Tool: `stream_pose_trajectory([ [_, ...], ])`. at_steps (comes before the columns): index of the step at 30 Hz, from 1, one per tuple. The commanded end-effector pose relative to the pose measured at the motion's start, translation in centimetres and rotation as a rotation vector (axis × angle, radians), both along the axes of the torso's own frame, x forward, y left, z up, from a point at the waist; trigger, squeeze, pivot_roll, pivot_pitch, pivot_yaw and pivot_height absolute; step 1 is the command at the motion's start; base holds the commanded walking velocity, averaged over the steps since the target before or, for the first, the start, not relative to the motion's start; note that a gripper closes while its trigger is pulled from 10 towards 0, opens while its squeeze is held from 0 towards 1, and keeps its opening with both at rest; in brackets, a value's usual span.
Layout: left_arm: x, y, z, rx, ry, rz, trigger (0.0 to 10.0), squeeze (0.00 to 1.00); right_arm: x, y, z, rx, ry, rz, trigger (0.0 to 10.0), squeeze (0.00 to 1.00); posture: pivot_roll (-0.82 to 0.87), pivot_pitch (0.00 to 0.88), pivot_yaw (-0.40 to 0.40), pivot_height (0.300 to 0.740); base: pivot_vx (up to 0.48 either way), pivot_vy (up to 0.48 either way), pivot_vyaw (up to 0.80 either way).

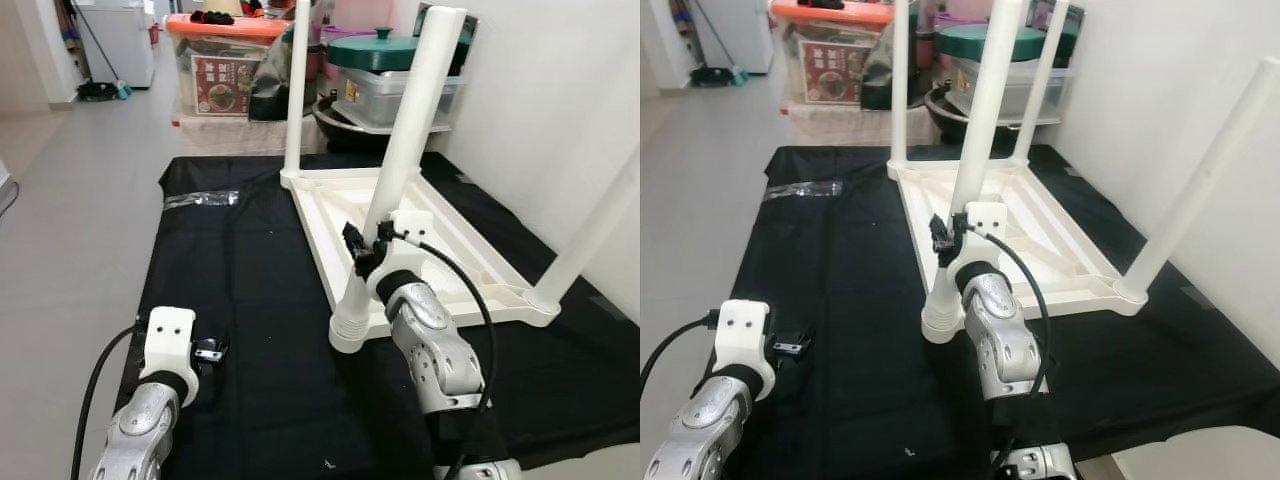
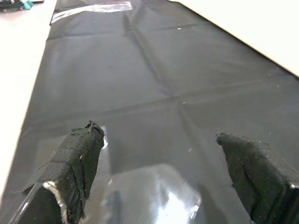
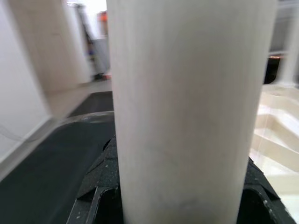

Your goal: Building children table

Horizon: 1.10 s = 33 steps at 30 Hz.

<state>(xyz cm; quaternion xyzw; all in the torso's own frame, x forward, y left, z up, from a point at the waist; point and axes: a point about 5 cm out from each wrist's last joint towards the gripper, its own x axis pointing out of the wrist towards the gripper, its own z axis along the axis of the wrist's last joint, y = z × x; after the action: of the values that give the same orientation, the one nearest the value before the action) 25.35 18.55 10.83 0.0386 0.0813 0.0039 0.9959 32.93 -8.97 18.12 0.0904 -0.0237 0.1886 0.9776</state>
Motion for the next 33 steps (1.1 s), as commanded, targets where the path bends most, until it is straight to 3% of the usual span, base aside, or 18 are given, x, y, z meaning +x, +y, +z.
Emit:
stream_pose_trajectory([
  [1,0.1,-0.1,-0.4,0.008,0.02,-0.004,10.0,0.0,-0.7,1.2,-1.9,0.006,0.078,0.138,0.0,0.0,0.12,0.0,-0.066,0.74,0.0,0.0,0.0],
  [5,0.2,-0.2,-0.4,0.005,0.022,0.0,10.0,0.0,-0.9,0.8,-2.0,-0.067,0.011,0.366,0.0,0.0,0.11,0.0,-0.064,0.74,0.0,0.0,0.0],
  [8,0.3,-0.2,-0.5,0.0,0.023,0.001,10.0,0.0,-0.7,0.5,-2.3,-0.122,-0.013,0.418,0.0,0.0,0.11,0.0,-0.064,0.74,0.0,0.0,0.0],
  [10,0.4,-0.3,-0.5,0.001,0.024,-0.003,10.0,0.0,-0.1,0.3,-2.1,-0.159,-0.037,0.538,0.0,0.0,0.12,0.0,-0.077,0.74,0.0,0.0,0.0],
  [20,0.2,0.1,-0.7,-0.007,0.03,0.017,10.0,0.0,1.2,0.1,-2.0,-0.232,-0.057,0.666,0.0,0.0,0.15,0.0,-0.09,0.74,0.0,0.0,0.0],
  [22,0.1,0.1,-0.7,-0.006,0.033,0.017,10.0,0.0,1.2,0.2,-2.0,-0.219,-0.064,0.68,0.0,0.0,0.15,0.0,-0.092,0.74,0.0,0.0,0.0],
  [26,0.0,0.4,-0.8,-0.019,0.041,0.027,10.0,0.0,0.9,0.7,-1.7,-0.104,-0.096,0.705,0.0,0.0,0.15,0.0,-0.095,0.74,0.0,0.0,0.0],
  [28,0.0,0.4,-0.8,-0.019,0.041,0.027,10.0,0.0,0.9,0.7,-1.7,-0.104,-0.096,0.705,0.0,0.0,0.15,0.0,-0.095,0.74,0.0,0.0,0.0],
  [30,0.0,0.4,-0.8,-0.025,0.043,0.03,10.0,0.0,0.0,1.3,-1.8,-0.01,-0.124,0.738,0.0,0.0,0.16,0.0,-0.085,0.74,0.0,0.0,0.0],
  [32,0.0,0.4,-0.8,-0.025,0.043,0.03,10.0,0.0,0.0,1.3,-1.8,-0.01,-0.124,0.738,0.0,0.0,0.16,0.0,-0.085,0.74,0.0,0.0,0.0],
  [33,0.0,0.3,-0.9,-0.028,0.047,0.024,10.0,0.0,-1.0,1.9,-1.9,0.032,-0.132,0.814,0.0,0.0,0.15,0.0,-0.076,0.74,0.0,0.0,0.0],
])
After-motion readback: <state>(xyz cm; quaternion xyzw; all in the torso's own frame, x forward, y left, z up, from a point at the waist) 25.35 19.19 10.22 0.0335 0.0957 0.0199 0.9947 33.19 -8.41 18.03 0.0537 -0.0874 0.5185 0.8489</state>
